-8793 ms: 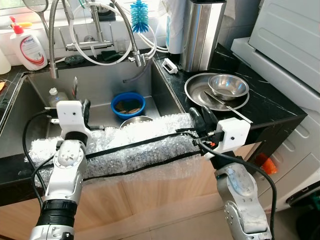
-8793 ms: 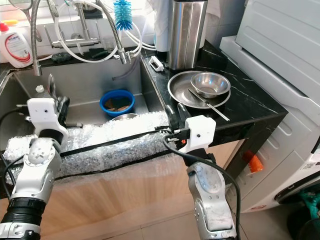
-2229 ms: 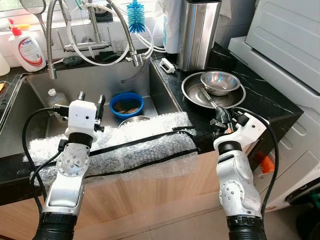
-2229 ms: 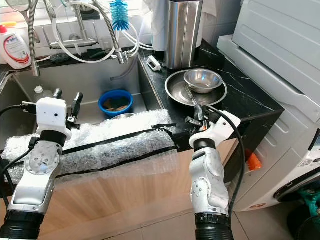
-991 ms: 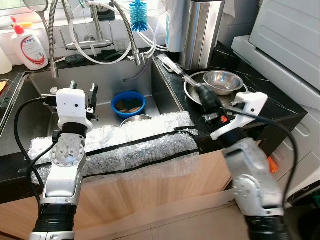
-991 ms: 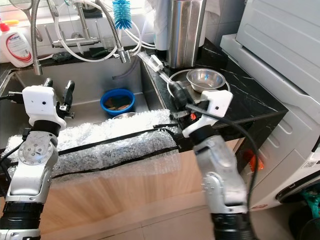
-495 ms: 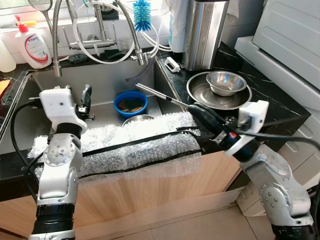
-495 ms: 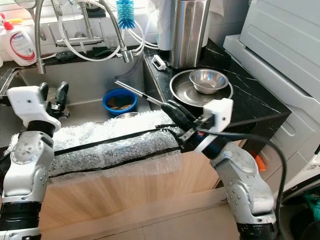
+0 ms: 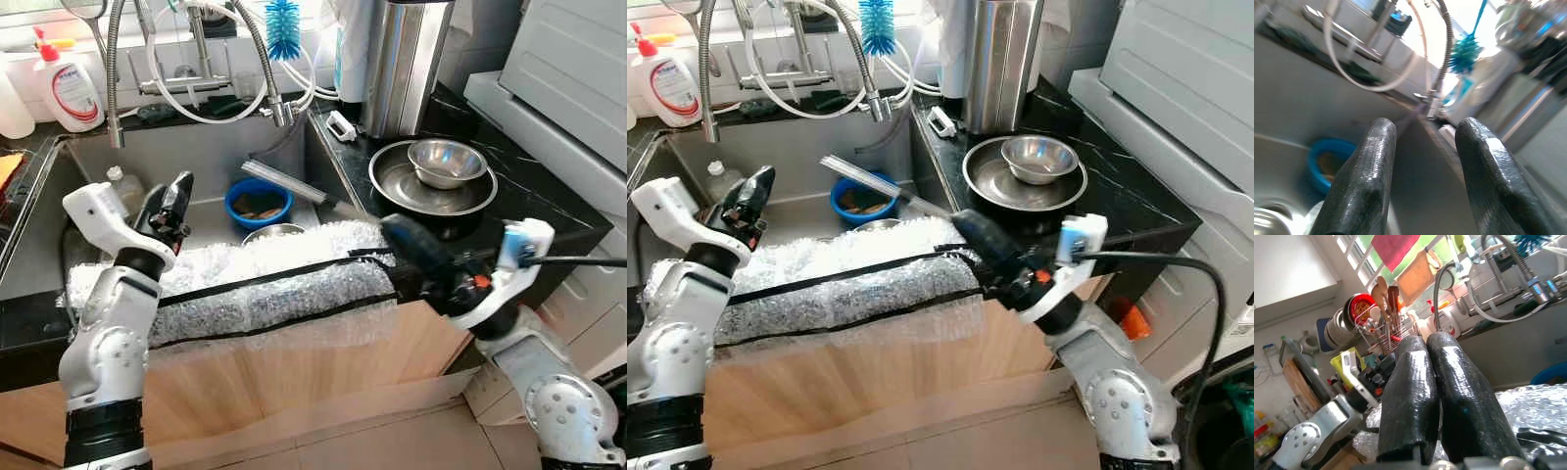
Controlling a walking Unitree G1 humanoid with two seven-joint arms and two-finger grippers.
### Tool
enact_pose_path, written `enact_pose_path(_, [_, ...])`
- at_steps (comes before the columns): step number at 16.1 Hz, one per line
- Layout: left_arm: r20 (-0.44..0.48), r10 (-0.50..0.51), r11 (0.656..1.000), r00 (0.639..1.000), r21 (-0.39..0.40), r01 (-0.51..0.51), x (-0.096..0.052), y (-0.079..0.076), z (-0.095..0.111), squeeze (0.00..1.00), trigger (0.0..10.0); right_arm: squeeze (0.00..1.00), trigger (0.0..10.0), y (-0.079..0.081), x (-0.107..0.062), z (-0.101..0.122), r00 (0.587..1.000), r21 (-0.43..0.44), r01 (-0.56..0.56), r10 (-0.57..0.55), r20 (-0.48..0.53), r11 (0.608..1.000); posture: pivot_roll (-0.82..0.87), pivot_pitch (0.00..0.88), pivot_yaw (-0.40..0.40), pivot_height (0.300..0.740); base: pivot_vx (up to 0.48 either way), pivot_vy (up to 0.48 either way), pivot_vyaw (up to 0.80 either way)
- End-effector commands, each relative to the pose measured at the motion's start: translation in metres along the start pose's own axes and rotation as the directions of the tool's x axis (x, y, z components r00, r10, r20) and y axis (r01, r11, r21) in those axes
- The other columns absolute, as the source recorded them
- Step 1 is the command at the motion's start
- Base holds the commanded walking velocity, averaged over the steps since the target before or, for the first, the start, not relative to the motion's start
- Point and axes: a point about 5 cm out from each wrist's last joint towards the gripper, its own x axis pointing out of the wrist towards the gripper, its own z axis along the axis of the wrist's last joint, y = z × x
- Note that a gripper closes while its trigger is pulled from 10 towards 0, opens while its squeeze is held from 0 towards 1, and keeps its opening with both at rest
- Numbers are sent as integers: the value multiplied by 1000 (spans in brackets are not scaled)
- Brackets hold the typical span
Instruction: Kitchen organization
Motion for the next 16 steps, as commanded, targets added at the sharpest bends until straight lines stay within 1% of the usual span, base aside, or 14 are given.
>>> enact_pose_path(1, [8,-49,997,999,-66,50,-4,-3,4,0,10000,0,10000,2,-1,0,1000,9,-7,7,10,1000,-99,0,24,740,0,0,0])
enact_pose_path(3, [8,-124,970,992,-210,123,-9,-5,6,0,10000,0,10000,4,1,-4,1000,32,0,-1,19,999,-94,0,24,740,0,0,0])
enact_pose_path(4, [6,-154,954,988,-259,150,-10,-6,6,0,10000,0,10000,4,2,-6,1000,40,4,-5,20,999,-88,0,24,740,0,0,0])
enact_pose_path(5, [-17,-220,935,975,-290,205,-12,-11,4,0,10000,0,10000,5,3,-8,1000,53,-1,0,21,999,-88,0,25,740,0,0,0])
enact_pose_path(6, [-36,-295,911,955,-312,269,-14,-17,3,0,10000,0,10000,6,3,-10,1000,65,-4,2,21,998,-89,0,27,740,0,0,0])
enact_pose_path(7, [-83,-370,894,925,-302,330,-15,-26,0,0,10000,0,10000,7,3,-11,1000,81,-6,5,21,997,-89,0,30,740,0,0,0])
enact_pose_path(8, [-105,-444,859,890,-330,391,-18,-35,-3,0,10000,0,10000,7,2,-14,1000,91,0,-1,19,996,-96,0,36,740,0,0,0])
enact_pose_path(9, [-118,-489,833,864,-356,423,-20,-41,-5,0,10000,0,10000,8,2,-17,1000,99,2,-4,19,995,-95,0,35,740,0,0,0])
enact_pose_path(10, [-130,-509,820,851,-373,434,-22,-44,-7,0,10000,0,10000,10,2,-18,1000,103,1,-3,18,995,-92,0,36,740,0,0,0])
enact_pose_path(11, [-146,-522,812,840,-387,437,-24,-46,-11,0,10000,0,10000,11,3,-21,1000,113,1,-3,21,994,-96,0,38,740,0,0,0])
enact_pose_path(13, [-149,-531,803,834,-402,439,-25,-47,-12,0,10000,0,10000,12,3,-22,1000,120,3,-5,21,993,-97,0,39,740,0,0,0])
enact_pose_path(14, [-172,-535,807,827,-394,440,-26,-49,-16,0,10000,0,10000,13,4,-25,1000,125,2,-5,18,992,-93,0,39,740,0,0,0])
enact_pose_path(15, [-198,-527,820,827,-375,433,-26,-49,-20,0,10000,0,10000,13,4,-26,1000,128,2,-5,21,992,-93,0,41,740,0,0,0])
enact_pose_path(16, [-204,-523,824,828,-372,428,-26,-49,-21,0,10000,0,10000,13,5,-26,1000,130,2,-5,23,992,-93,0,42,740,0,0,0])
